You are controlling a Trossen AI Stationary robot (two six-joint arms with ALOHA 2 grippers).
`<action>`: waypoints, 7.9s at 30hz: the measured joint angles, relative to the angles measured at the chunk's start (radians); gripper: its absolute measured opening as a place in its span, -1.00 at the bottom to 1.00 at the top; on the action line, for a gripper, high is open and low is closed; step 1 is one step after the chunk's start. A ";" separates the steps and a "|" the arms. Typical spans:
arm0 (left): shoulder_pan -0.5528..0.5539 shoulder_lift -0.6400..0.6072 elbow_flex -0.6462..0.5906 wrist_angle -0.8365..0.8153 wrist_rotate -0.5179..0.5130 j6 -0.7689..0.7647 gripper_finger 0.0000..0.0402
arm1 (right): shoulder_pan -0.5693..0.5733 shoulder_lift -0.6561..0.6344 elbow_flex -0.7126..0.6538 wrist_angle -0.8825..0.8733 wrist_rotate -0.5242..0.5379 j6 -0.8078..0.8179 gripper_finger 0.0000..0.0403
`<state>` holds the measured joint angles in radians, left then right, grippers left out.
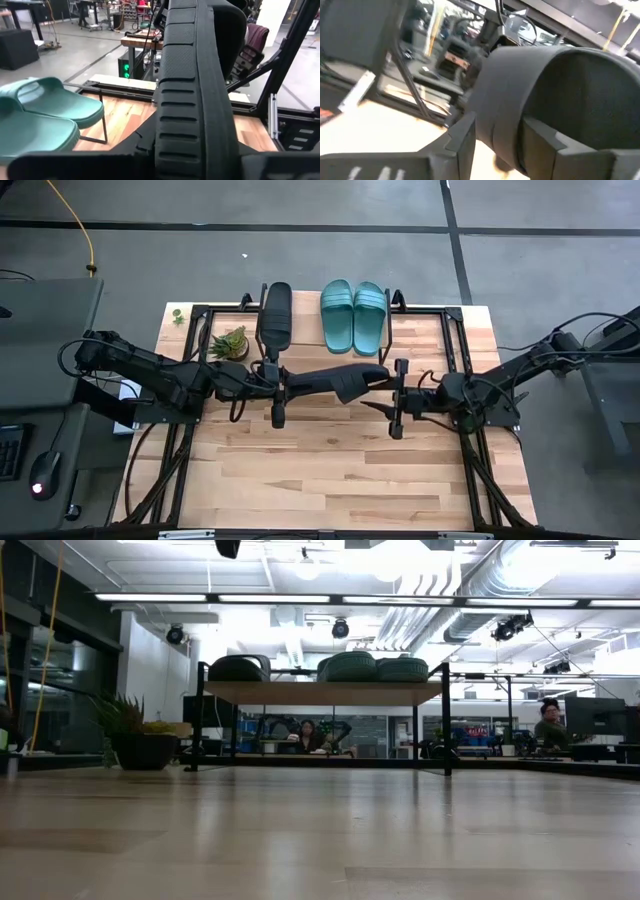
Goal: Pick and place slides into the shelf
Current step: Put the black slide on the shelf
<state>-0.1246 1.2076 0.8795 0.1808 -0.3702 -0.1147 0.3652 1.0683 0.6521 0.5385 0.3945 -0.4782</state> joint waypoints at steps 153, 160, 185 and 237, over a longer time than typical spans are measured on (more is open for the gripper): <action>0.131 0.105 0.000 -0.239 0.149 -0.133 -0.13 | 0.185 0.396 0.001 0.125 0.641 -0.542 -1.00; 0.128 0.086 0.003 -0.167 0.047 -0.047 0.16 | 0.183 0.398 0.002 0.144 0.687 -0.506 -1.00; -0.127 -0.067 0.006 -0.176 -0.435 0.217 -0.08 | 0.025 0.397 0.254 -0.079 0.938 -0.188 -1.00; -0.166 -0.106 0.006 -0.183 -0.487 0.266 -0.08 | -0.379 0.892 0.789 -0.219 0.982 -0.132 -1.00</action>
<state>-0.2905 1.1011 0.8852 -0.0021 -0.8570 0.1509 -0.0138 1.9598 1.4410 0.3200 1.3761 -0.6102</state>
